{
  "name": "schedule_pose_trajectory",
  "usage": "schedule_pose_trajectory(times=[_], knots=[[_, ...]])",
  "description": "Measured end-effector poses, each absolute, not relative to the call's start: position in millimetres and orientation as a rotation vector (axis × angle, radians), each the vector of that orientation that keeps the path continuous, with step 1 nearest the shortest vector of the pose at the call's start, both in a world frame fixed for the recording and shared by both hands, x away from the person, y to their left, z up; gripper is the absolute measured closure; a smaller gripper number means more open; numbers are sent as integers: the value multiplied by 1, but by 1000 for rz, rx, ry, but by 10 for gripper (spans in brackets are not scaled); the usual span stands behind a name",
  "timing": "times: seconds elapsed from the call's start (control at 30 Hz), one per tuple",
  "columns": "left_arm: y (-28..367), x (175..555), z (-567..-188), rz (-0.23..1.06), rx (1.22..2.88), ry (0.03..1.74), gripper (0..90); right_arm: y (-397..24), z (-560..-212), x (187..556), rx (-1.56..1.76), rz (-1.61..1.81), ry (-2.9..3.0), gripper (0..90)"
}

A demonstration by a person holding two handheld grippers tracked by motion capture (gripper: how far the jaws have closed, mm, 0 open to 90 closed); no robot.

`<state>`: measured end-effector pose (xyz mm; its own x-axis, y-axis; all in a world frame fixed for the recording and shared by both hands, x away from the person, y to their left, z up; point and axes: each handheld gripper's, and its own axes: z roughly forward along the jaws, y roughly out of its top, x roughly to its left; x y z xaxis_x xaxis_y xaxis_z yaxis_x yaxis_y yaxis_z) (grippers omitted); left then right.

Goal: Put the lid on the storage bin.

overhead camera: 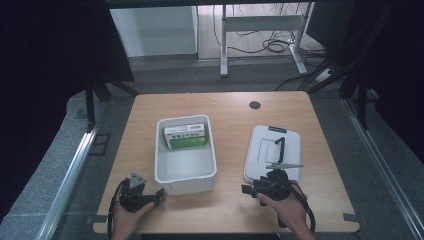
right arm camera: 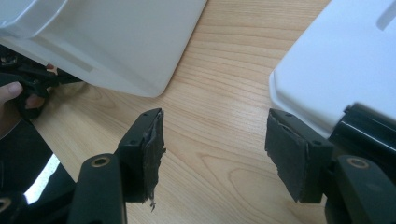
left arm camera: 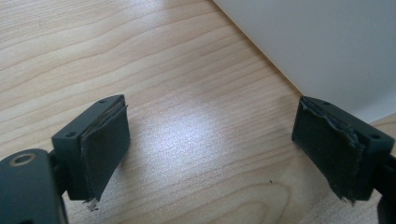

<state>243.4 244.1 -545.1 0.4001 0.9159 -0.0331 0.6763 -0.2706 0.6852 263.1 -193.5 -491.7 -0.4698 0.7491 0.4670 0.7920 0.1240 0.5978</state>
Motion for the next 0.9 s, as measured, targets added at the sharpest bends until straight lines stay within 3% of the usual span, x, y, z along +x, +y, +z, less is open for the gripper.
schedule_pose_trajectory(times=[0.9], knots=[[248,235,-545,483,2062,1313,145,-190,-495,268,-1588,-1241,-2356,376]])
